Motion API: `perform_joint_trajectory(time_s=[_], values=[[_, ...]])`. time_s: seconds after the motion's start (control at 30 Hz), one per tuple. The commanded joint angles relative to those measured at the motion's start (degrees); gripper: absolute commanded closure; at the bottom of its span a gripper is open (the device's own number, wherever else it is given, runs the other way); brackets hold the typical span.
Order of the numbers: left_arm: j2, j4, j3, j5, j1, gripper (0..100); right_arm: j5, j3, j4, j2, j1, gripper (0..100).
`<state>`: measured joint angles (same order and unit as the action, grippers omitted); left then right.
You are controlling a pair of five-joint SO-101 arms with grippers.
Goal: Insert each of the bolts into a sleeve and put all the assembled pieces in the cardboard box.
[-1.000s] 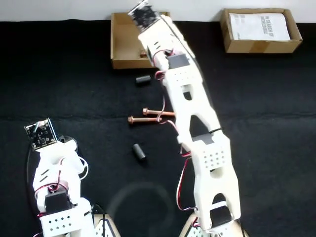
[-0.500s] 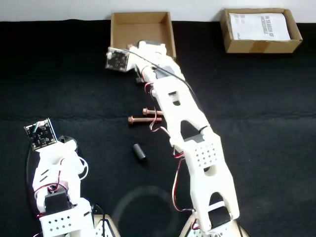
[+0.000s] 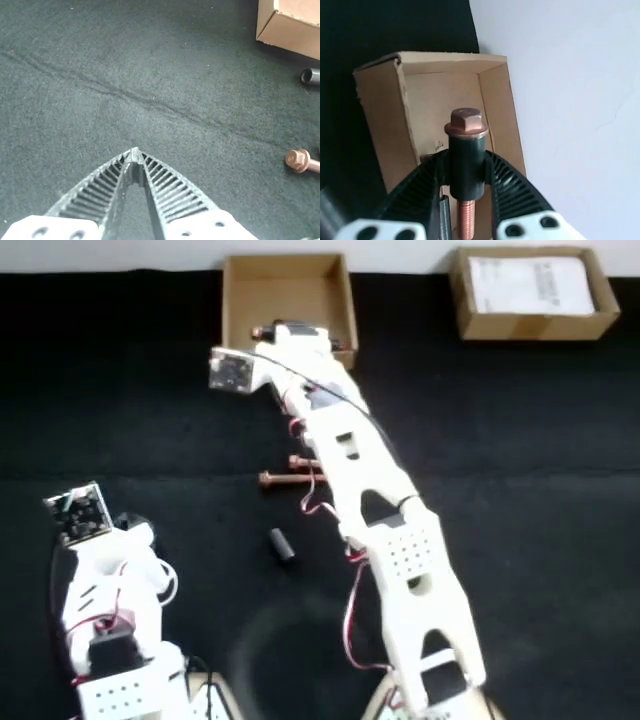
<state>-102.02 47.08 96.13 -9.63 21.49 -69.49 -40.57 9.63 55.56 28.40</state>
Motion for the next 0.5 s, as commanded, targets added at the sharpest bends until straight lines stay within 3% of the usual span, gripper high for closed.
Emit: perform_joint_trajectory(time_s=[0.0,0.27,0.47], values=[[-2.2,0.3,0.9,-0.1,1.5,99,-0.4,-0.8,-6.2,-0.2,-0.7,99.0],[-2.2,0.2,0.9,-0.1,2.1,99,0.0,-0.7,-10.8,2.6,0.0,98.5],[-2.2,0.2,0.9,-0.1,2.1,99,0.0,-0.8,-3.7,0.7,0.5,79.4]])
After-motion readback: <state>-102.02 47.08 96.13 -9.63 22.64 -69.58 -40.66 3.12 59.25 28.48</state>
